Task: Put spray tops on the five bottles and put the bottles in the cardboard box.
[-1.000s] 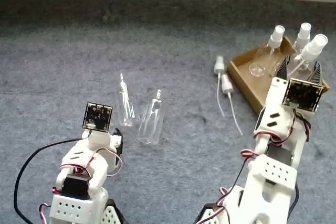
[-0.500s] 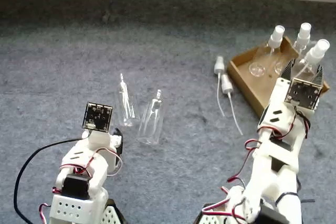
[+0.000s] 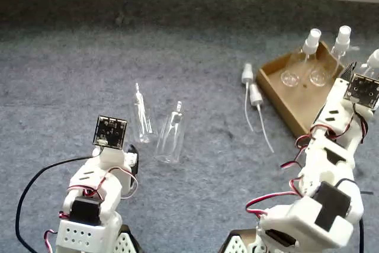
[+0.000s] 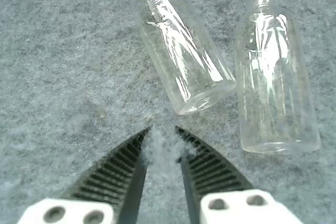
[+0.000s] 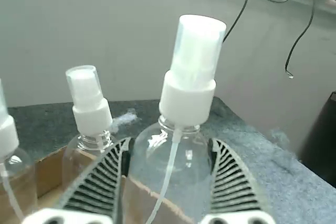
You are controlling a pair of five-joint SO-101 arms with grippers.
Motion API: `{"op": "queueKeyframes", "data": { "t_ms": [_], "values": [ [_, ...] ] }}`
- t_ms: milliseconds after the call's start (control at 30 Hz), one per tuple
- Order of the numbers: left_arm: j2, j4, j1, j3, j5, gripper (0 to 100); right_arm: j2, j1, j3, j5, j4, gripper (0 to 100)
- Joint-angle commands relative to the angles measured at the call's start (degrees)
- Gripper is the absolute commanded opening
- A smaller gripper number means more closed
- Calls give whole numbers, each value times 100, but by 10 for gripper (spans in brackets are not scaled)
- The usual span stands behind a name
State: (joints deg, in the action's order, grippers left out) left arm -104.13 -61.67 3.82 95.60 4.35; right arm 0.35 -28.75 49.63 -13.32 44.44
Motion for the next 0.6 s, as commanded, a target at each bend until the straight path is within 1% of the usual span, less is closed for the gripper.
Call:
{"op": "queueKeyframes", "data": {
  "t_ms": [0,167,567],
  "values": [
    [-75,237,-66,145,-70,42,409,-84,-760,-35,163,30],
    [-75,281,-75,145,-70,41,980,-84,-1297,-35,163,30],
    [-75,299,-75,145,-70,42,1815,-31,-2000,-35,171,30]
  ]
}}
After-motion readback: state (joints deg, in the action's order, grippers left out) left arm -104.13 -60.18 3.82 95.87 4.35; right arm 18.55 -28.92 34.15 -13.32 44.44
